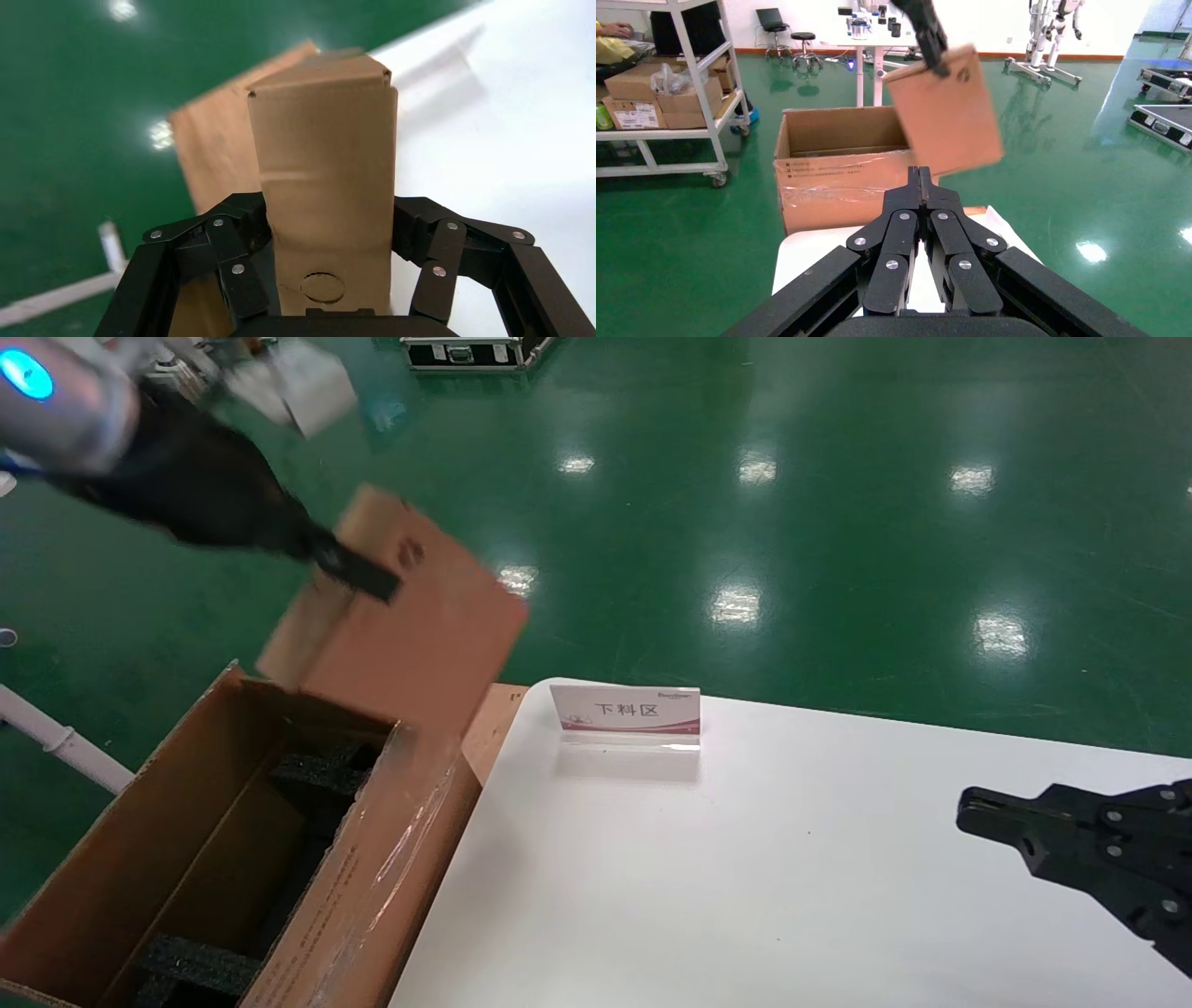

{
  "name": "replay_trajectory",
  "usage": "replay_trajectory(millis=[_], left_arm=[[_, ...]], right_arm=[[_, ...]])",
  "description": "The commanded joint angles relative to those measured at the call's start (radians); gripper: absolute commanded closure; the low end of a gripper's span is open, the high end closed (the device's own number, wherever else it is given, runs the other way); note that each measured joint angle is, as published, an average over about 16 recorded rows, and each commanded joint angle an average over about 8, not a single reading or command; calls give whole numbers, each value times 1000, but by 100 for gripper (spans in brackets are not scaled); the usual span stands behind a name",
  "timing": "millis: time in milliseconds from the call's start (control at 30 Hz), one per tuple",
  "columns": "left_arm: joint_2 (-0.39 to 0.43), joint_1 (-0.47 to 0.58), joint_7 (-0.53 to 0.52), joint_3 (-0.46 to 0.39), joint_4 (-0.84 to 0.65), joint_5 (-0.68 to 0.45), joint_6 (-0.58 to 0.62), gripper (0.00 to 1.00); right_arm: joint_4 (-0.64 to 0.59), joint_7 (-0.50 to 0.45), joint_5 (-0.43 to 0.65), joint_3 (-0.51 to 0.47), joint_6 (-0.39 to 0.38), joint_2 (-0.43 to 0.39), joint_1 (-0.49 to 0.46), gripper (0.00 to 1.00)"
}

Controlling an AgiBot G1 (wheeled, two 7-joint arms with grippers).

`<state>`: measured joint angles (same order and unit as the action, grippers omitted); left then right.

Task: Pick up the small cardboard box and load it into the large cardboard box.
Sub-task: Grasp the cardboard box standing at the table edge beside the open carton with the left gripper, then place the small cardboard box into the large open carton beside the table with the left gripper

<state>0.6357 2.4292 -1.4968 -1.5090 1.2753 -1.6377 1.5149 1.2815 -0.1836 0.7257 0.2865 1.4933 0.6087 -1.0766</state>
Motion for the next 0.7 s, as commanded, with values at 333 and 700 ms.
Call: replay_trajectory(millis=[333, 700], left_arm=[[4, 150, 110, -54, -81, -30, 78, 100], [-25, 309, 124, -417, -90, 67, 87, 100]], right_arm=[[0, 0, 0, 1, 0, 0, 0, 100], [0, 1, -1, 1, -1, -1, 0, 100]])
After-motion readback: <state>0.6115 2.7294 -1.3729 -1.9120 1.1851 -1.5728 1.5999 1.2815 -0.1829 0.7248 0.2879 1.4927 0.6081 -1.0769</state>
